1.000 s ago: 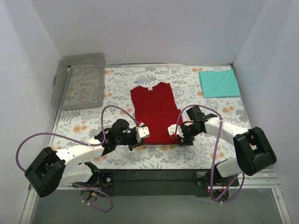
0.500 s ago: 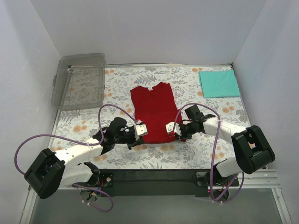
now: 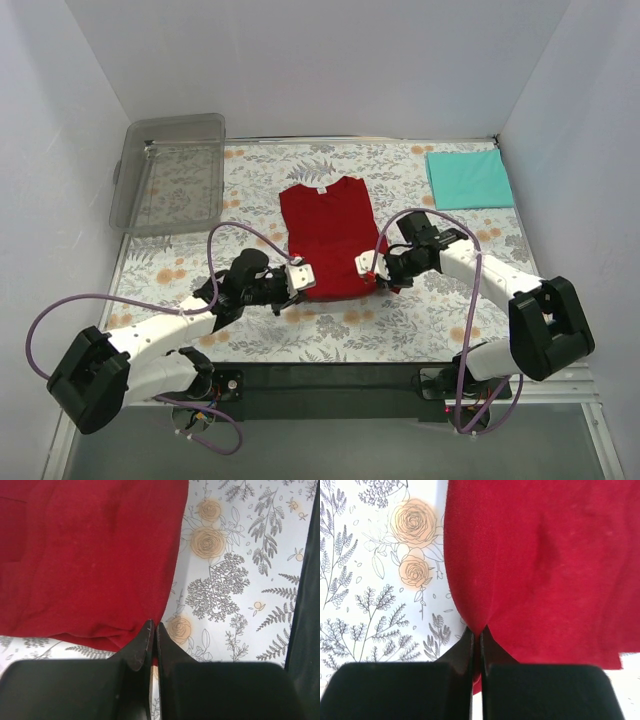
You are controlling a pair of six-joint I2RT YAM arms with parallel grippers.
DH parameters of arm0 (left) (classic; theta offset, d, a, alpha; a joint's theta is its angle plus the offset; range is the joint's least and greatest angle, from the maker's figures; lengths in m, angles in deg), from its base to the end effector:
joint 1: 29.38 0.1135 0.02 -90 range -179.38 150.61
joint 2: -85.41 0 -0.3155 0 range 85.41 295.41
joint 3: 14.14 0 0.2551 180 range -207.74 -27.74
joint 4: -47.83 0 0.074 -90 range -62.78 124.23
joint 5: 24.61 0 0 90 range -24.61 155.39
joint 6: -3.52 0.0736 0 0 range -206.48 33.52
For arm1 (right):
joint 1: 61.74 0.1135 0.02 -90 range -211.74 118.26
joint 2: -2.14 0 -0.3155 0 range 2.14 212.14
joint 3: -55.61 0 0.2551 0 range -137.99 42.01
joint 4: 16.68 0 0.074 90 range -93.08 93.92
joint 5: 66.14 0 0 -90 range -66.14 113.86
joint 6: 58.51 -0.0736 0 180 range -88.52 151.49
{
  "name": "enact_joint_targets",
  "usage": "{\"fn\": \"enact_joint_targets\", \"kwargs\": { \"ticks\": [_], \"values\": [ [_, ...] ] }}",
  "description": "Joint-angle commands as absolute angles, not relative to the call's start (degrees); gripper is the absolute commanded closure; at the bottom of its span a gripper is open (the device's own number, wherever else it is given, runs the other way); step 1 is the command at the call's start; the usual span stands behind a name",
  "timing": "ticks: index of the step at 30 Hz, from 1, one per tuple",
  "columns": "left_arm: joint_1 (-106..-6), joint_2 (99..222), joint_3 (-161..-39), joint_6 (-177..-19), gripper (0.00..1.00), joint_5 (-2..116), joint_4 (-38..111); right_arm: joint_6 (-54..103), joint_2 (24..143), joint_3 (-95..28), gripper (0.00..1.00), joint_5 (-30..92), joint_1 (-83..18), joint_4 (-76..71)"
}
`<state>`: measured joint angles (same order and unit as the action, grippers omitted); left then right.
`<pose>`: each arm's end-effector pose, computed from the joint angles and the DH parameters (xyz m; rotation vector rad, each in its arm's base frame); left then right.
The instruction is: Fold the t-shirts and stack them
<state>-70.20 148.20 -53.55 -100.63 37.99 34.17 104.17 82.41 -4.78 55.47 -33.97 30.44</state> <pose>0.1452 -0.1702 0.2089 0.8107 2.1963 -1.0369 0.2121 0.1553 0.2119 -2.0369 1.5061 0.4651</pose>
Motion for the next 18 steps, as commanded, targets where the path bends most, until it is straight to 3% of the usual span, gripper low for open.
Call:
{"fn": "enact_joint_targets", "kwargs": {
  "ticks": [1, 18],
  "values": [
    [-69.9, 145.1, -56.0, -99.0, 1.00, 40.2, 33.0, 105.4, 80.3, -10.1, 0.99, 57.5, -34.0, 36.1],
    [-62.7, 147.5, -66.0, -94.9, 1.00, 42.8, 33.2, 103.5, 91.2, -35.6, 0.99, 56.2, -36.8, 43.1]
  ]
}}
